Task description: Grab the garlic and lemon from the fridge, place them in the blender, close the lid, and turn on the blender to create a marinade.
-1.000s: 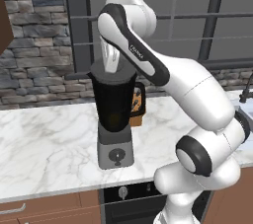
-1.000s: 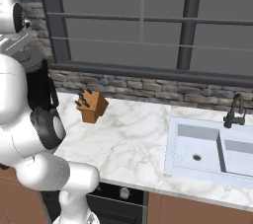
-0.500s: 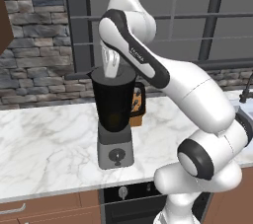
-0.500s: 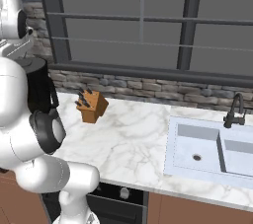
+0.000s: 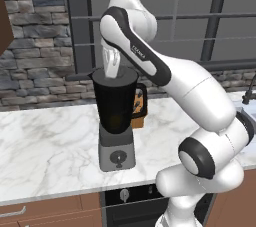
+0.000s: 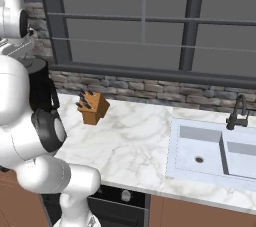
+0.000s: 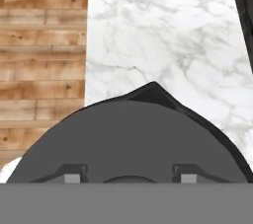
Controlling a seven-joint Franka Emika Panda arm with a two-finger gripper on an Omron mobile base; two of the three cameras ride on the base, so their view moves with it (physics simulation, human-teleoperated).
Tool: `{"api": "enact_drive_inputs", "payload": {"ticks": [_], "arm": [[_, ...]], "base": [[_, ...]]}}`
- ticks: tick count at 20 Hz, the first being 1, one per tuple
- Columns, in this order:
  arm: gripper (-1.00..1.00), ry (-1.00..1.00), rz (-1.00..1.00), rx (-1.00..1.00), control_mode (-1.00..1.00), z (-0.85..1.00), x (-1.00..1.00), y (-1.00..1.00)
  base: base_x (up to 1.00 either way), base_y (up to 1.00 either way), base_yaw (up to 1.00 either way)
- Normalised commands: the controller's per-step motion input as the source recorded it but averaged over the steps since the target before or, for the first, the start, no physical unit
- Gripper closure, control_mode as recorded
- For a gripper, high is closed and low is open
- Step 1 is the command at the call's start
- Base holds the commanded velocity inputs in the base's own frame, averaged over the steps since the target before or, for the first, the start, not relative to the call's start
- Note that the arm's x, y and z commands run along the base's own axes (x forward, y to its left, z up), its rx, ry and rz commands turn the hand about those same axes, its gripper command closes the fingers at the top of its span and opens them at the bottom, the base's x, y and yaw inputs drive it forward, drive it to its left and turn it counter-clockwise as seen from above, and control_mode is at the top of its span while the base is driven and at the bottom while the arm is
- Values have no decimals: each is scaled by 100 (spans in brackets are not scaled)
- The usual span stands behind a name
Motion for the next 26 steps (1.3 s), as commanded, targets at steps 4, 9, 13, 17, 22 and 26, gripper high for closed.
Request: {"api": "enact_drive_inputs", "payload": {"ticks": [4,9,13,17,22,26], "arm": [[-100,0,0,3,-100,-1,0,0],[-100,-2,0,2,-100,0,0,0],[-100,-13,0,0,-100,5,0,0],[-100,-26,0,0,-100,33,-6,0],[-100,-28,-1,0,-100,31,-28,0],[-100,-28,-12,0,-100,18,-67,4]], "base": [[0,0,0],[0,0,0],[0,0,0],[0,0,0],[0,0,0],[0,0,0]]}}
